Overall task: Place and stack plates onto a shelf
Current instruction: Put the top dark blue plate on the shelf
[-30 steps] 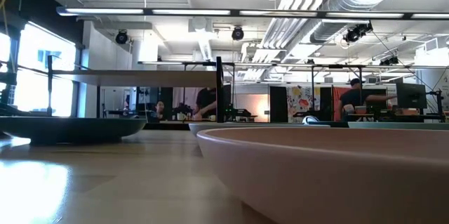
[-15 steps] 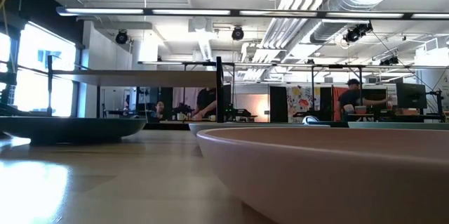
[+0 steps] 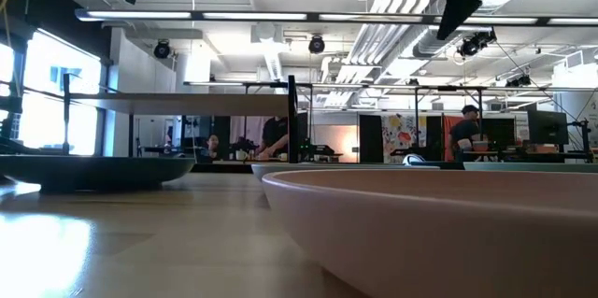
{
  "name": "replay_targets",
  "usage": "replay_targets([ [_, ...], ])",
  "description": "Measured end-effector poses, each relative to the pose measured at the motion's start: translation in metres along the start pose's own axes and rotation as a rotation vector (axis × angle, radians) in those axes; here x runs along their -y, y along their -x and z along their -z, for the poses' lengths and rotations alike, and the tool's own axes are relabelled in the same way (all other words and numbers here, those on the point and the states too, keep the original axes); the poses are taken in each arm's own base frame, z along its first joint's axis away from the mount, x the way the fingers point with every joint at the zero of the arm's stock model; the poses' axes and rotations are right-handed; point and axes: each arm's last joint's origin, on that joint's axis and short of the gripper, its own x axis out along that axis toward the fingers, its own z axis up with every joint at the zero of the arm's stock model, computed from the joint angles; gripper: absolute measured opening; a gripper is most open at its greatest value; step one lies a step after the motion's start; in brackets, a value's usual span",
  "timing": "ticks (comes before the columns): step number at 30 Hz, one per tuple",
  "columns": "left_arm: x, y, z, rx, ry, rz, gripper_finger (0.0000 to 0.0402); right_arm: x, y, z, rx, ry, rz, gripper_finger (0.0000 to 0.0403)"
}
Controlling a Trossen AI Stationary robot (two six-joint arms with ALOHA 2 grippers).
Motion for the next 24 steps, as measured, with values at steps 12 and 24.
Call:
replay_targets([
  [12, 0.000, -0.001, 0.000, -0.002, -0.002, -0.001, 0.0000, -0.014, -0.043, -0.013, -0.168, 0.004, 0.032, 0.0119],
  [24, 0.000, -0.001, 0.001, -0.008, -0.006, -0.002, 0.0000, 0.010, -0.097, -0.012, -0.401, -0.103, -0.068, 0.0119],
])
